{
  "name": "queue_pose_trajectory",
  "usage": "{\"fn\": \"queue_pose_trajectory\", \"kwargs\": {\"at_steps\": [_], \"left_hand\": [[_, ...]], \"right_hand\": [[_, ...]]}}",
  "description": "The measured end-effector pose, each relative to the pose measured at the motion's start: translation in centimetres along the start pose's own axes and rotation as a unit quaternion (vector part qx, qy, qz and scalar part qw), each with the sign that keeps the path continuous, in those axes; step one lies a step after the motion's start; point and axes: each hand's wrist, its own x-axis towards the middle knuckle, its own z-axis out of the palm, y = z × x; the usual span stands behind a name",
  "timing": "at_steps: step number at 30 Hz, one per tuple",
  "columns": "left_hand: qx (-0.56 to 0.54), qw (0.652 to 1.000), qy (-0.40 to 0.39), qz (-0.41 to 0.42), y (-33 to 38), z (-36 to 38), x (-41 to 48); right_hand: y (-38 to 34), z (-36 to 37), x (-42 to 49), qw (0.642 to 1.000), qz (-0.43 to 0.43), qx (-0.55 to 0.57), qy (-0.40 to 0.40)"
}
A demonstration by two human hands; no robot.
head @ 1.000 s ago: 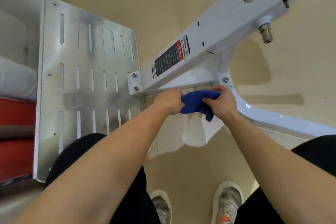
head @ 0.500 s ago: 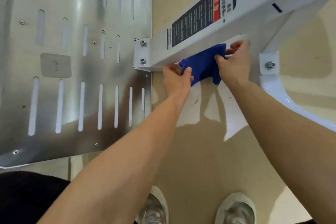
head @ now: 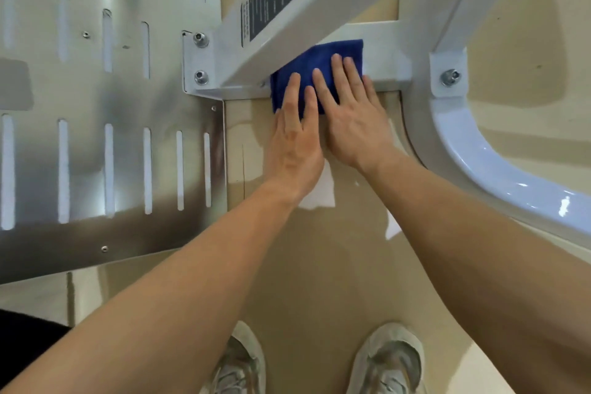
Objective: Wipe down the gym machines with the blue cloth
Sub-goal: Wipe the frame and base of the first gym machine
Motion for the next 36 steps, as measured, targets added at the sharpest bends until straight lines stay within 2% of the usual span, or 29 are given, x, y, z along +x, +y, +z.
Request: {"fn": "queue_pose_trajectory", "kwargs": {"at_steps": [3,5,11,13,19,22,27,32,36], "left_hand": [[0.066,0.995,-0.053,0.048,-0.8,0.5,0.6],[0.106,0.992,-0.046,0.053,-1.0,0.8,1.7],[0.120,0.984,-0.053,0.117,-0.6,1.5,3.9],[0.123,0.984,-0.062,0.109,-0.7,1.4,3.8],[0.194,0.980,-0.043,0.030,-2.5,0.3,4.3],[0.198,0.977,-0.064,0.039,-2.1,0.2,4.7],[0.181,0.973,-0.097,0.108,1.2,1.2,6.6],[0.202,0.971,-0.073,0.106,1.8,2.0,7.2],[0.201,0.969,-0.106,0.095,1.9,1.1,10.6]], "right_hand": [[0.8,0.1,0.2,1.000,-0.015,-0.018,-0.006],[1.2,-0.1,0.3,1.000,-0.010,-0.015,-0.001],[2.7,-0.6,-0.4,0.997,0.072,-0.012,-0.007],[2.6,-0.6,-0.2,0.997,0.073,-0.008,-0.011],[0.5,-1.2,2.8,0.999,-0.020,-0.016,-0.020],[0.6,-1.2,1.9,0.999,0.009,-0.037,-0.005],[2.5,-1.0,-1.2,0.985,0.110,-0.135,-0.014],[2.9,-1.3,0.0,0.985,0.123,-0.113,-0.039],[3.8,-1.7,3.1,0.989,0.132,-0.048,-0.037]]}}
